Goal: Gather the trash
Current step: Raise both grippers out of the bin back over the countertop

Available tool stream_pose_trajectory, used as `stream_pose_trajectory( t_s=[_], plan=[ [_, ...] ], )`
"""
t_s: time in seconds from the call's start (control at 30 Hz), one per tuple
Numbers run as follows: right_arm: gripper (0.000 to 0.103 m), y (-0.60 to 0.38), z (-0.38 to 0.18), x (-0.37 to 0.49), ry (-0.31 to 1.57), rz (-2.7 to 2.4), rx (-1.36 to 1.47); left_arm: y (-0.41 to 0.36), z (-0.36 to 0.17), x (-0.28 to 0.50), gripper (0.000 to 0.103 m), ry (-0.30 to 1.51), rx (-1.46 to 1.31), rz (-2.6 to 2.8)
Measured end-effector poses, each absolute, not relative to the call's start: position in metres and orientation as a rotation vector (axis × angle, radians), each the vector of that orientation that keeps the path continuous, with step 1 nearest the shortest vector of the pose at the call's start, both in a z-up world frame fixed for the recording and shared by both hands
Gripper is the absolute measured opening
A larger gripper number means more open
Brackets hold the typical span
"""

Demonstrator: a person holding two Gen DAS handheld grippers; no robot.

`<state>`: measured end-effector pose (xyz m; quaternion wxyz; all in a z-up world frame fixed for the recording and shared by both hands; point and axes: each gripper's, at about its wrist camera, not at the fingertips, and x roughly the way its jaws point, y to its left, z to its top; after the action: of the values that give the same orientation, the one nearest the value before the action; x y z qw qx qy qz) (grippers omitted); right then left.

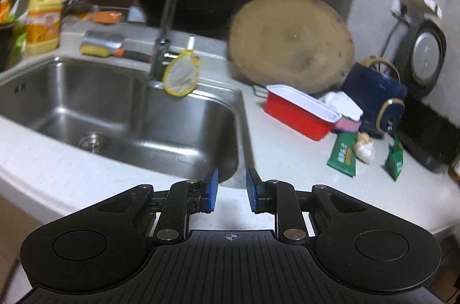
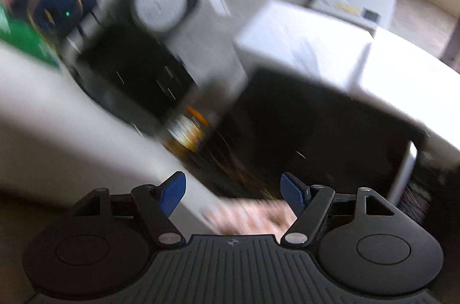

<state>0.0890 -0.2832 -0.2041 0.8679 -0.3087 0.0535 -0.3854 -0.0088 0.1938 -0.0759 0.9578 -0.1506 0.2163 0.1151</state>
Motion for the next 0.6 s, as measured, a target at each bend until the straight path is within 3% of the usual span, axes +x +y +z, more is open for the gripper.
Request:
stream_pose_trajectory(
  t_s=[0.17, 0.6],
  plan=[
    [0.072, -0.315, -0.200, 0.087, 0.109, -0.878, -0.584, 0.167, -0.076, 0.015, 0.025, 0.446, -0.263, 0.162],
    [0.072, -0.272, -0.082, 0.102, 0.105, -0.378, -0.341, 0.157, -0.028, 0.024, 0.025, 0.252, -0.392, 0.107]
  ],
)
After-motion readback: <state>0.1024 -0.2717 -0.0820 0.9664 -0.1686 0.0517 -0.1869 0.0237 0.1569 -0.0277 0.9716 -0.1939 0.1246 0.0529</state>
